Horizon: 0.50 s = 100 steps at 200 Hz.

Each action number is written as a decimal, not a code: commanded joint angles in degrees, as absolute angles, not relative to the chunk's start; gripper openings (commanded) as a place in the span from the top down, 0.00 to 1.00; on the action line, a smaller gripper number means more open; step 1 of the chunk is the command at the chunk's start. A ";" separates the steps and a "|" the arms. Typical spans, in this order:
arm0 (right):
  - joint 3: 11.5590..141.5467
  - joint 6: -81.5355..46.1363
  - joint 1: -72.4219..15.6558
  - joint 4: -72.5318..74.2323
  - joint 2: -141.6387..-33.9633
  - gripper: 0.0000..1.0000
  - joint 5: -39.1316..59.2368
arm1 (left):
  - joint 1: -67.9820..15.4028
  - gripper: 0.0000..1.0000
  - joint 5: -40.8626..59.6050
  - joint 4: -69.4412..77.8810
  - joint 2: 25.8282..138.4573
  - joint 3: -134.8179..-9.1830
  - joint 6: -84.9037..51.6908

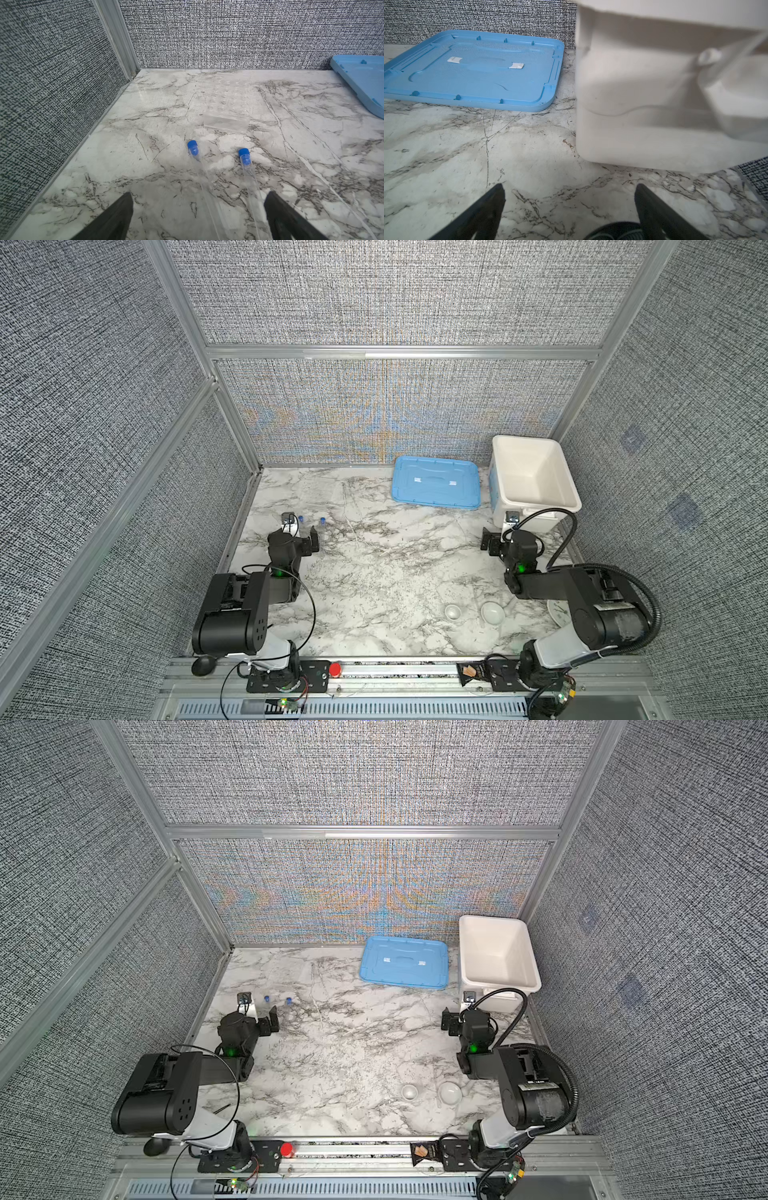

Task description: Organize the chemistry lab equipment

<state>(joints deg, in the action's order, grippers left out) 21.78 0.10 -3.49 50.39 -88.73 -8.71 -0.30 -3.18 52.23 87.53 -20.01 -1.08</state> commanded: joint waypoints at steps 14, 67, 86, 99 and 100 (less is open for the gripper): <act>21.36 0.35 -3.52 51.99 -88.42 0.01 -8.70 | -0.35 0.01 -3.01 53.40 87.30 -20.36 -0.88; 21.36 0.31 -3.57 51.99 -88.41 0.01 -8.68 | -0.33 0.01 -3.04 53.53 87.29 -20.26 -0.89; 21.36 0.34 -3.53 51.95 -88.42 0.01 -8.70 | -0.32 0.01 -3.14 53.56 87.31 -20.29 -0.94; 21.36 0.35 -3.52 51.96 -88.42 0.01 -8.70 | -0.33 0.01 -3.08 53.62 87.19 -20.18 -0.97; 21.36 0.35 -3.56 51.95 -88.42 0.01 -8.70 | -0.34 0.01 -3.08 53.62 87.23 -20.20 -0.92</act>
<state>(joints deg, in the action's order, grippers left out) 21.54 0.12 -3.49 50.59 -88.58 -8.71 -0.30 -3.18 52.21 87.53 -20.03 -1.08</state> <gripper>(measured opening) 0.989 0.989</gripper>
